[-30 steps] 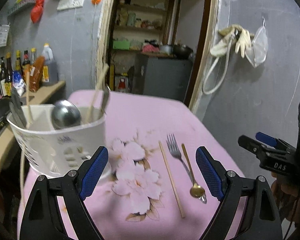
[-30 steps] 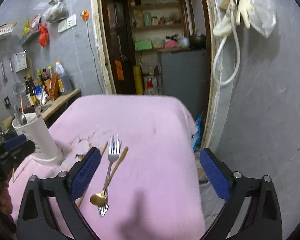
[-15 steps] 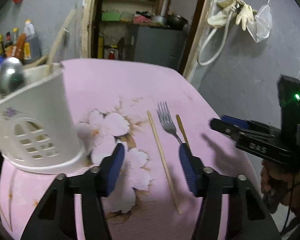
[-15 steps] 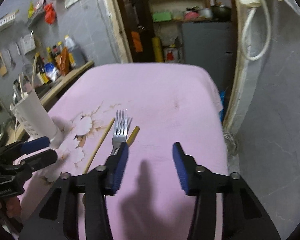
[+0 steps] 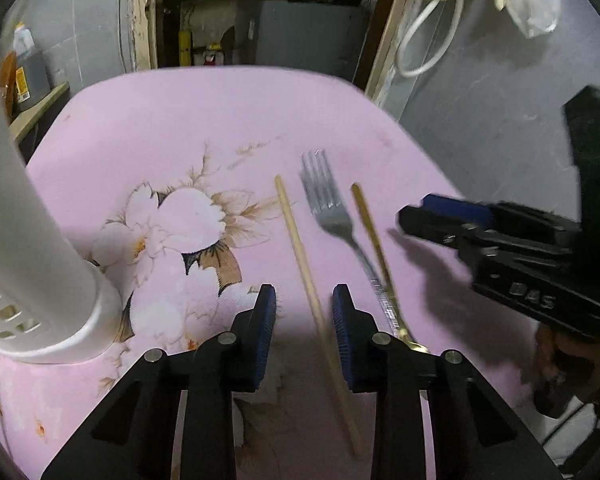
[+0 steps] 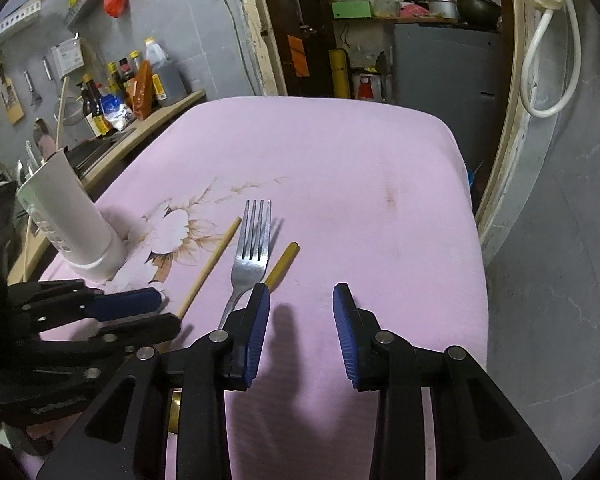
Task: Organize utensils
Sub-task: 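Grasp the wooden chopstick with the left tool while the right tool grasps the gold spoon, then lift the chopstick and gold spoon and carry them toward the caddy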
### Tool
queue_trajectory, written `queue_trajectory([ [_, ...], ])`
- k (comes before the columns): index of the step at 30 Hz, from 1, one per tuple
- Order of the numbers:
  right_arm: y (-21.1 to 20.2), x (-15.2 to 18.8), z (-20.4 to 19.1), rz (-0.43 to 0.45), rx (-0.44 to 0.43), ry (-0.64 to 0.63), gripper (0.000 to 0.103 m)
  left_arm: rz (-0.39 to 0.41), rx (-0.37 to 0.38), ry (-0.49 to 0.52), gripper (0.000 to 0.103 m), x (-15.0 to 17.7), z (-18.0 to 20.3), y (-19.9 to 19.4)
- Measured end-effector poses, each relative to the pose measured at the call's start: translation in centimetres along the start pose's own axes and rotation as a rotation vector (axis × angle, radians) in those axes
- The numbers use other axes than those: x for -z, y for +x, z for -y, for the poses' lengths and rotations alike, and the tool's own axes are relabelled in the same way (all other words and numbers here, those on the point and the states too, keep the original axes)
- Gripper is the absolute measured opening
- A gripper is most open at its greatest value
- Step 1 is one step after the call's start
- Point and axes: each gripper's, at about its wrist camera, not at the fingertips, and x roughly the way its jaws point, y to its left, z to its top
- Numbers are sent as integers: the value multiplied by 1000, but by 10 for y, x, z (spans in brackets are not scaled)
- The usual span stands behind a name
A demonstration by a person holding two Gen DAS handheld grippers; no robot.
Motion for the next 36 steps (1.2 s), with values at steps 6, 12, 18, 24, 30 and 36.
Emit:
queue_trajectory([
  [6,3,-1,7,-12,2,31,30,-4,-61,-69,3,-5,-9,5],
  [12,6,-2,-4,-29,-11,-4,30,8,-112,-111,3,2,-21,0],
  [18,22,-3,-23,-84,-23,-53,31,34,-152,-160,3,13,-31,-19],
  [24,31,-7,-28,-101,-10,-17,28,40,-156,-208,3,26,-37,-32],
  [30,23,2,-30,-78,-49,19,8,38,-148,-213,3,32,-37,-39],
  [36,10,13,-28,-65,-59,39,5,38,-140,-221,3,40,-36,-44],
])
